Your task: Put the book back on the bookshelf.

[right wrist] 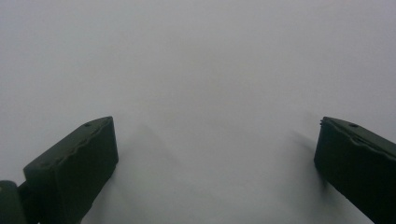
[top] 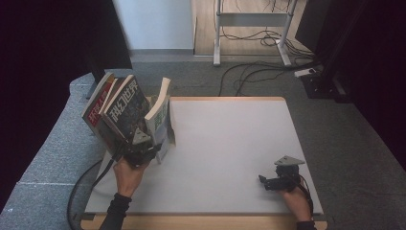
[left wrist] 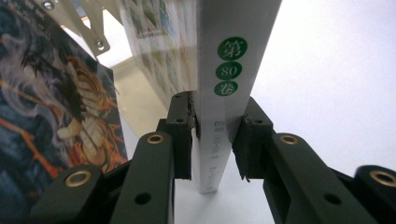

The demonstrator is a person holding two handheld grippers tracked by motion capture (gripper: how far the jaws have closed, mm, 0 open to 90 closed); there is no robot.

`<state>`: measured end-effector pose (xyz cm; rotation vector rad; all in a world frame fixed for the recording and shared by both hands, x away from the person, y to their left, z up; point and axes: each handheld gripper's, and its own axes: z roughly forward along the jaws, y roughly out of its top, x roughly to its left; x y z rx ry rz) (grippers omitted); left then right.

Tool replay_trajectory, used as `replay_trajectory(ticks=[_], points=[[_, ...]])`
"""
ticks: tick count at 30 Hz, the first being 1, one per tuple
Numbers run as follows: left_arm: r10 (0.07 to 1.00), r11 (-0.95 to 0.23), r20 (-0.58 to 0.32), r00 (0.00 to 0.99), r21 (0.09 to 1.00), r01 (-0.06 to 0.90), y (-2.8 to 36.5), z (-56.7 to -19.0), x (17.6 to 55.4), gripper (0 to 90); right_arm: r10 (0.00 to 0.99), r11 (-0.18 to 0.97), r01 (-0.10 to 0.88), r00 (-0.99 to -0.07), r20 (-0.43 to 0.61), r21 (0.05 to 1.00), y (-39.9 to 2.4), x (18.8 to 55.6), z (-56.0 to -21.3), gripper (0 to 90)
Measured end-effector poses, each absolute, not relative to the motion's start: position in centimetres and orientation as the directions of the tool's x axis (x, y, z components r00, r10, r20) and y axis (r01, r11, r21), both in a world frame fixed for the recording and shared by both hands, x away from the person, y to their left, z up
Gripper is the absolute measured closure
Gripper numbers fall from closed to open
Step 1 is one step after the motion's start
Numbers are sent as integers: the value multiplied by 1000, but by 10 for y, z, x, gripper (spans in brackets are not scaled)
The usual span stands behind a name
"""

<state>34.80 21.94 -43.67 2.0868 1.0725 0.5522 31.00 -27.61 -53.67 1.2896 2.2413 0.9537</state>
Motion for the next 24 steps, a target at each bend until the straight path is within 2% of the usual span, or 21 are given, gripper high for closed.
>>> replay_trajectory(ticks=[10, 16, 24], points=[[821, -407, 51, 569, 751, 520, 206, -436, 363, 664, 863, 348, 603, -506, 6, 718, -276, 310, -537, 0], [813, -410, 55, 580, 760, 504, 200, -438, 360, 612, 863, 348, 603, -506, 6, 718, -276, 310, -537, 0], [799, -410, 45, 599, 769, 490, 199, -438, 359, 592, 863, 348, 603, -506, 6, 718, -276, 310, -537, 0]])
